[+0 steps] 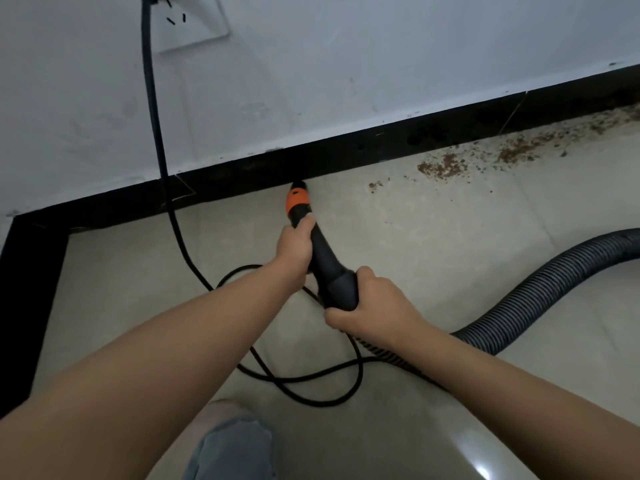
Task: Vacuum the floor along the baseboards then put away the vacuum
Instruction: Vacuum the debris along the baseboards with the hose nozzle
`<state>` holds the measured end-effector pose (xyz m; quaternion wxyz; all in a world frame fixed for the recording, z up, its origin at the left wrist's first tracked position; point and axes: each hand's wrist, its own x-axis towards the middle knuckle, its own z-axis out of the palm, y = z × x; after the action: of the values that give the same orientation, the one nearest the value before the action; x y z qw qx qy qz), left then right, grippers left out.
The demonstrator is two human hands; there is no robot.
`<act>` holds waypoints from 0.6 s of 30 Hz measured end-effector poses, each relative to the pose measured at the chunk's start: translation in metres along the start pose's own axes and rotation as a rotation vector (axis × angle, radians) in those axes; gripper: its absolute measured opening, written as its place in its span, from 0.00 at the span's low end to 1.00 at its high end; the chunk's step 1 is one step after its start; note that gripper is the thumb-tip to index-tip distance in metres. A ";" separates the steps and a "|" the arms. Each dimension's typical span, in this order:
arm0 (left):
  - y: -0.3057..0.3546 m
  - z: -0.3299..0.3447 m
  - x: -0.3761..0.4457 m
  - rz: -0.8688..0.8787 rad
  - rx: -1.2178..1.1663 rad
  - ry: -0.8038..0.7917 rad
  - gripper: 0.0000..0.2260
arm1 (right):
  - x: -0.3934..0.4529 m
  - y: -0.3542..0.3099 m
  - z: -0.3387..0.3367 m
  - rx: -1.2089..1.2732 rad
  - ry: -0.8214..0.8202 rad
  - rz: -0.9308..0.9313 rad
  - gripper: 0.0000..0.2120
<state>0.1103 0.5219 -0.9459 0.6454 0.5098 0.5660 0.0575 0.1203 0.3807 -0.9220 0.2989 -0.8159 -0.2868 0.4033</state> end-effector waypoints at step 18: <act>0.010 0.102 -0.024 0.095 0.085 -0.141 0.20 | -0.032 0.041 -0.073 0.000 0.211 0.151 0.16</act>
<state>0.1872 0.4508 -0.9385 0.6578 0.5658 0.4963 0.0282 0.1741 0.3123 -0.8997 0.2963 -0.8730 -0.1917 0.3366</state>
